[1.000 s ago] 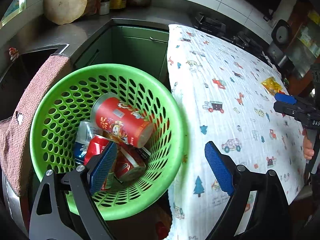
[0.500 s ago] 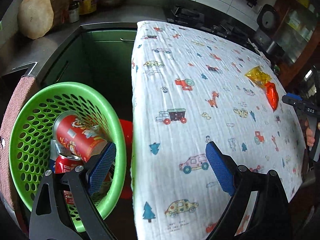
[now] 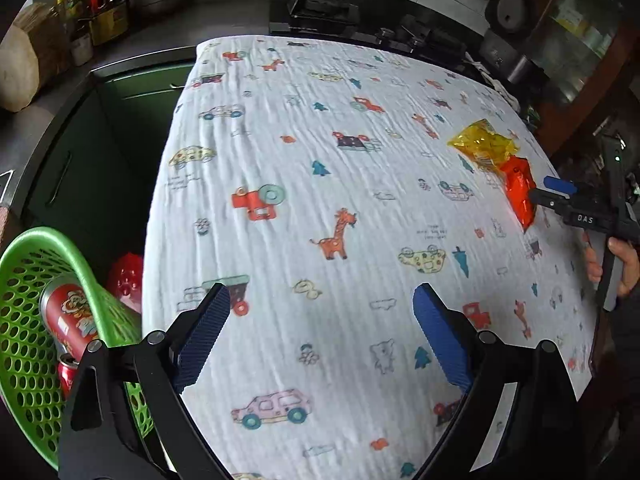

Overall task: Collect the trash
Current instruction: 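Grasp the orange snack bag with the right tool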

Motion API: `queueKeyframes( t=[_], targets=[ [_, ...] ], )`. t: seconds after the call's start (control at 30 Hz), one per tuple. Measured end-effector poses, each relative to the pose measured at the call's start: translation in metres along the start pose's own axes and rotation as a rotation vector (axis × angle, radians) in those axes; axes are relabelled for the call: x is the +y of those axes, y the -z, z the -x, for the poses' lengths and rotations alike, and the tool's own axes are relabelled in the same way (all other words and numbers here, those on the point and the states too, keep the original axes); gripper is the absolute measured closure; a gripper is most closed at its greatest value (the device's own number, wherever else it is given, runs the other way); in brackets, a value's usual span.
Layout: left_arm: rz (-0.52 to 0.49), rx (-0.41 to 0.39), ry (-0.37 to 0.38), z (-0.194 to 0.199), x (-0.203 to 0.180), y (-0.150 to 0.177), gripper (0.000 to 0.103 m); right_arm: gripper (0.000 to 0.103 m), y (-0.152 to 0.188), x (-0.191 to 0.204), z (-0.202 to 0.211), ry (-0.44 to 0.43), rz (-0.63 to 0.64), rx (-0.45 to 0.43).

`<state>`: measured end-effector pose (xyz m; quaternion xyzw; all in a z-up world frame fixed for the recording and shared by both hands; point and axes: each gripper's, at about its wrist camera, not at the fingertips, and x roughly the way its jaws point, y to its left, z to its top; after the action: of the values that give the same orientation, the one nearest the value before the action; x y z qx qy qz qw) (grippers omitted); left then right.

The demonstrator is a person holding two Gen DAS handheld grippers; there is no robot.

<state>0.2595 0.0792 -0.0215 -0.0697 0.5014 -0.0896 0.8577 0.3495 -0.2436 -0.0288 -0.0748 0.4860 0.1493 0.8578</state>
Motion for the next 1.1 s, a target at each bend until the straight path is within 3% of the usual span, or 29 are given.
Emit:
queueKeyframes(
  t=[0.5, 0.77, 1.1],
  targets=[
    [-0.064, 0.025, 0.082, -0.060, -0.069, -0.071, 0.011, 0.014, -0.006, -0.014, -0.035, -0.082, 0.055, 0.019],
    [-0.132, 0.015, 0.120, -0.083, -0.108, -0.103, 0.010, 0.041, 0.003, -0.021, -0.034, -0.091, 0.049, 0.033],
    [-0.269, 0.025, 0.154, -0.117, -0.172, -0.122, 0.007, 0.044, 0.022, -0.046, -0.013, -0.103, 0.017, 0.043]
  ],
)
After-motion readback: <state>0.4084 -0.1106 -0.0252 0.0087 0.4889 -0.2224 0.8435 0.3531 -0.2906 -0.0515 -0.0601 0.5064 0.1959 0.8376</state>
